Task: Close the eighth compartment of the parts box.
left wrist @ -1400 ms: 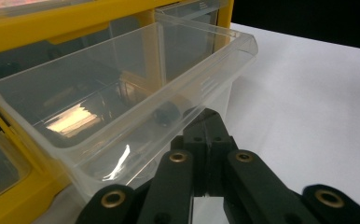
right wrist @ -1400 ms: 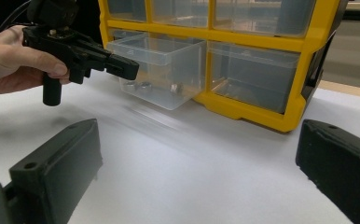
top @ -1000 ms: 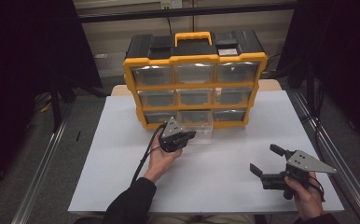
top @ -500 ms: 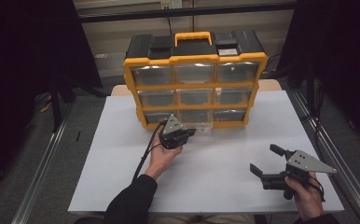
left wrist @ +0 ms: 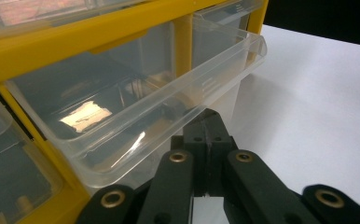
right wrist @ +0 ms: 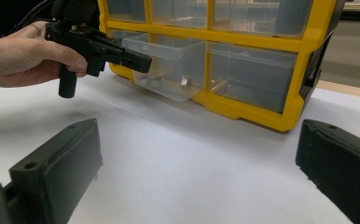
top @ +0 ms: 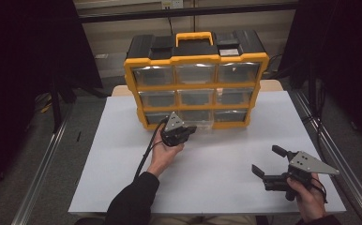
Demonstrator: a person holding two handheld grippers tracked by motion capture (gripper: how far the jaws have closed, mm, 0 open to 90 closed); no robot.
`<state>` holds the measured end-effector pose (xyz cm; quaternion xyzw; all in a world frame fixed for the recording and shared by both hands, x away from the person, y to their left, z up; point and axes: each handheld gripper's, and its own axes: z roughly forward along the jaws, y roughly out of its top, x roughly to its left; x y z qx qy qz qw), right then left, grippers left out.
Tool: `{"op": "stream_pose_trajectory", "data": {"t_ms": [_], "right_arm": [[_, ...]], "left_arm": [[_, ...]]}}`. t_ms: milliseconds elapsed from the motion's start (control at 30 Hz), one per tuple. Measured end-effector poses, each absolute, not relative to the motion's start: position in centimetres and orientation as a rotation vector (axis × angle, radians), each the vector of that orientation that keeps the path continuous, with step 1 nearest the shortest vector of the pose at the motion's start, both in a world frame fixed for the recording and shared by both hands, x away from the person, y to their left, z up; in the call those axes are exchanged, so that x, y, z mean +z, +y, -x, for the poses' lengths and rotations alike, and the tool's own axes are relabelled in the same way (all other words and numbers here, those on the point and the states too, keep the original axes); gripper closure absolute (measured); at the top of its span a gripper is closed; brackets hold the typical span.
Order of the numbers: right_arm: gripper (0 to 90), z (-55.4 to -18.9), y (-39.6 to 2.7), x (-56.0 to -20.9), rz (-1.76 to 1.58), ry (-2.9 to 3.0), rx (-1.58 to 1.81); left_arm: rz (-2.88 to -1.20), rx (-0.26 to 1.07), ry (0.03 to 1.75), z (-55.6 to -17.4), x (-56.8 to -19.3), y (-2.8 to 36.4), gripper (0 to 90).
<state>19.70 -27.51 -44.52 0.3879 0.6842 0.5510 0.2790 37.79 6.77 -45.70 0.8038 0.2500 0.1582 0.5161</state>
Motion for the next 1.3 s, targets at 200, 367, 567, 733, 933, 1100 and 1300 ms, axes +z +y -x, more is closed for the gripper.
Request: {"op": "stream_pose_trajectory", "data": {"t_ms": [200, 367, 567, 733, 933, 1100, 1300], "right_arm": [[0.3, -19.7, -27.5, -44.5, -1.043, 1.835, 1.480], [0.3, -19.7, -27.5, -44.5, -1.044, 1.837, 1.481], [0.3, -19.7, -27.5, -44.6, -1.047, 1.837, 1.480], [0.3, -19.7, -27.5, -44.6, -1.046, 1.835, 1.479], [0.3, -19.7, -27.5, -44.6, -1.046, 1.836, 1.479], [0.3, -19.7, -27.5, -44.6, -1.049, 1.833, 1.479], [0.3, -19.7, -27.5, -44.6, -1.051, 1.832, 1.482]], "left_arm": [[-1.927, 0.380, 0.610, -38.2, -45.7, 6.8, 90.0], [-1.934, 0.389, 0.612, -38.5, -45.6, 6.7, 90.0], [-1.939, 0.400, 0.610, -38.8, -45.6, 6.7, 90.0], [-1.939, 0.396, 0.609, -39.1, -45.6, 6.7, 90.0], [-1.943, 0.416, 0.611, -39.2, -45.6, 6.6, 90.0], [-1.936, 0.416, 0.614, -39.5, -45.6, 6.5, 90.0], [-1.934, 0.426, 0.611, -39.6, -45.6, 6.4, 90.0]]}}
